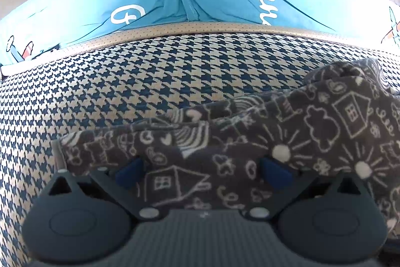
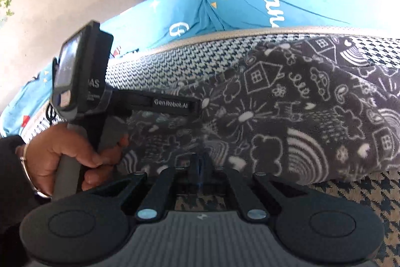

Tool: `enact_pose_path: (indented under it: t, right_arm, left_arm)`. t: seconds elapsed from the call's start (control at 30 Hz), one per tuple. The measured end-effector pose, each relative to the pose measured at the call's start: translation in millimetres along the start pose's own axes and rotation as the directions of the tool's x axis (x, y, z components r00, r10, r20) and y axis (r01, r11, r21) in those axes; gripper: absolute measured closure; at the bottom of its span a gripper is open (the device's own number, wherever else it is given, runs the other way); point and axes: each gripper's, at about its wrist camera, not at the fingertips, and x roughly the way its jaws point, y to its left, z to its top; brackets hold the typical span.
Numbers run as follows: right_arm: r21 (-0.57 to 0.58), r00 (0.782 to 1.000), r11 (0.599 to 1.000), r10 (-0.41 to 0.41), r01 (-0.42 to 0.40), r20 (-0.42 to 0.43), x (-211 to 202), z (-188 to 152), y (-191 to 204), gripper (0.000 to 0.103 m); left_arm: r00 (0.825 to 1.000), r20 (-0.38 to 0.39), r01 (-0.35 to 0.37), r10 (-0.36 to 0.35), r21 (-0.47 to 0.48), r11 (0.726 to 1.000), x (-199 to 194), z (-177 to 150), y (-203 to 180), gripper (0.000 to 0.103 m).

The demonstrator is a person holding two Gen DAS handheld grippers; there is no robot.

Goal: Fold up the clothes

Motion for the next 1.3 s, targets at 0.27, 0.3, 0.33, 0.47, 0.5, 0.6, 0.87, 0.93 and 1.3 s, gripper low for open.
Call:
enact_pose_path:
  t: [0.27,0.3,0.33,0.47,0.5,0.6,0.87,0.93,1.3]
  right_arm:
    - [0.024,1.0,1.0,0.002,-0.002,0.017,0,1,-3,0.103]
    - [0.028,1.0,1.0,-0.001,0.001,-0.001,4,0,-4,0.103]
    - [0.023,1.0,1.0,-0.007,0.008,-0.011,7,-2,-4,0.103]
    - [0.036,0.999,0.999,-0.027,0.028,-0.047,19,-8,-9,0.103]
    - [0.054,0.998,0.998,-0.025,0.028,-0.052,20,-9,-11,0.103]
    - [0.045,0.997,0.998,-0.032,0.035,-0.064,20,-10,-10,0.103]
    - [0.062,0.996,0.997,-0.046,0.051,-0.074,24,-8,-9,0.103]
    - [0.071,0.996,0.996,-0.046,0.052,-0.076,23,-7,-9,0.103]
    - [0.109,0.995,0.993,-0.04,0.049,-0.086,22,-5,-9,0.103]
  left_arm:
    - [1.0,0.0,-0.004,0.004,0.0,1.0,0,0,0,0.0]
    - [1.0,-0.001,-0.004,0.004,-0.001,1.0,0,0,0,0.0]
    - [1.0,-0.001,-0.004,0.004,-0.003,1.0,0,1,0,0.0]
    - [1.0,-0.008,-0.007,0.007,0.0,1.0,-2,-1,-1,0.0]
    - [1.0,-0.011,-0.008,0.008,0.002,1.0,-3,-1,-1,0.0]
    - [1.0,-0.02,-0.013,0.013,0.015,1.0,-6,-3,-3,0.0]
    - [1.0,-0.028,0.005,-0.006,-0.033,0.999,-13,-1,-1,0.0]
    - [1.0,-0.024,0.017,-0.019,-0.052,0.998,-15,1,0,0.0]
    - [0.998,0.032,0.064,-0.062,-0.063,0.996,-11,20,-19,0.0]
